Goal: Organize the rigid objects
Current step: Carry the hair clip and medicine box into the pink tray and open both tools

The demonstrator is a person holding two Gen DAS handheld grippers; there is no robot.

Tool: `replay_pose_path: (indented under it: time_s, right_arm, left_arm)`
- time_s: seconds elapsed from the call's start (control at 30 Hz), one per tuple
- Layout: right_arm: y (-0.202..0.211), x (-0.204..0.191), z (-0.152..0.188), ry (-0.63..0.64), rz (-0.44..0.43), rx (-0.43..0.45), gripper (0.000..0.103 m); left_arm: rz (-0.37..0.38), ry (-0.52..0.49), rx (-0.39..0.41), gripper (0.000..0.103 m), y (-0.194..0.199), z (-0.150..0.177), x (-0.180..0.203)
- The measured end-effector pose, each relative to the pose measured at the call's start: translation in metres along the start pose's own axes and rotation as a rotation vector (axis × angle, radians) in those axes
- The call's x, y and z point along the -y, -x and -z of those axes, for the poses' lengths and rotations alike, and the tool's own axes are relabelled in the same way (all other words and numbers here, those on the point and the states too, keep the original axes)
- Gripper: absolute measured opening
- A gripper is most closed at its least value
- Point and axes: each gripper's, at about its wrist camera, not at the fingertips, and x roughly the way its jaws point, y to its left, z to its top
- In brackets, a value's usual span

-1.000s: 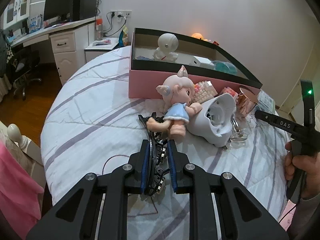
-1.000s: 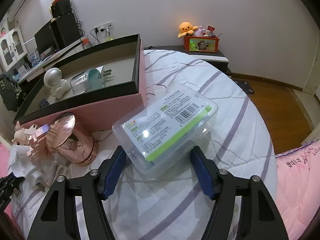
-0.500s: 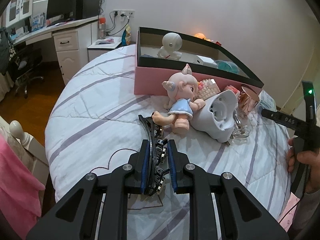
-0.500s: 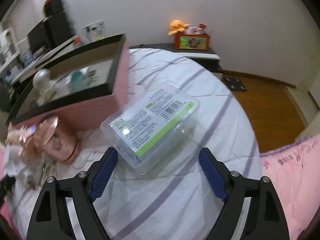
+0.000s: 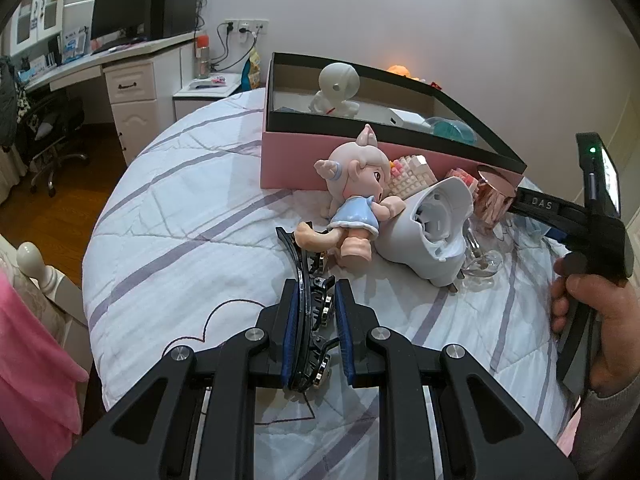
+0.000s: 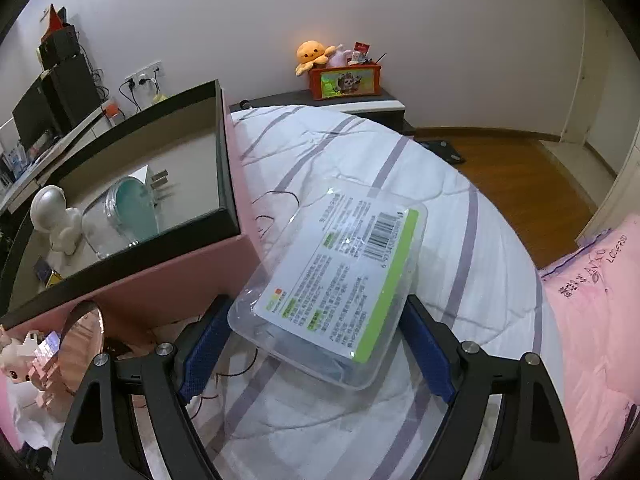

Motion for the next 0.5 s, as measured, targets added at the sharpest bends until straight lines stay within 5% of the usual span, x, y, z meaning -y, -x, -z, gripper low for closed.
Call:
replay_pose_path:
  time_s: [0.5]
  right_arm:
    - [0.05, 0.025, 0.03, 0.052, -0.202, 0.02, 0.064]
  left_arm:
    - [0.013, -0.021, 0.034, 0.018, 0.033, 0.011, 0.004]
